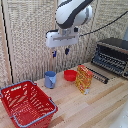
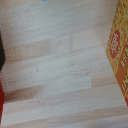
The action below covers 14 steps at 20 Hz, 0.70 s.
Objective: Kindly position your hand close to the oven tray's handle. Softly yet firmly grasp the handle using your hand. Slowly and with caution, draw the tray out until it is fully stretched out.
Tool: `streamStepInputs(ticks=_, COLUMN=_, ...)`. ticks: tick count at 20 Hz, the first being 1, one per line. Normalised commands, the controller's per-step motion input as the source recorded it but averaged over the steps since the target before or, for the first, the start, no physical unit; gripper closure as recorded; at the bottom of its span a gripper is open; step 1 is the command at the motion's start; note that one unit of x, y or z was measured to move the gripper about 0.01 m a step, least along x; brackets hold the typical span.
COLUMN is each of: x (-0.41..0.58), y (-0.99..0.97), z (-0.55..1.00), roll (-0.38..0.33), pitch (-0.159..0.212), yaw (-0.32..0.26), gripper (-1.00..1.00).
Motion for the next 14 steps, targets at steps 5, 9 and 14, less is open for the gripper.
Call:
streamStepInputs(ticks=5, x=-0.120, y=-0.08, z=0.00, roll=-0.289, pitch=-0.026, yaw=0.146, gripper=-1.00)
streamStepInputs(ticks=9, x=-0.084, y=-0.20, z=0.00, roll=-0.365, pitch=-0.005, yaw=0.138, gripper=-1.00)
streamStepInputs(ticks=14, x=0.000, y=-0.17, z=0.00, roll=-0.375, pitch=0.000, yaw=0.119, gripper=-1.00)
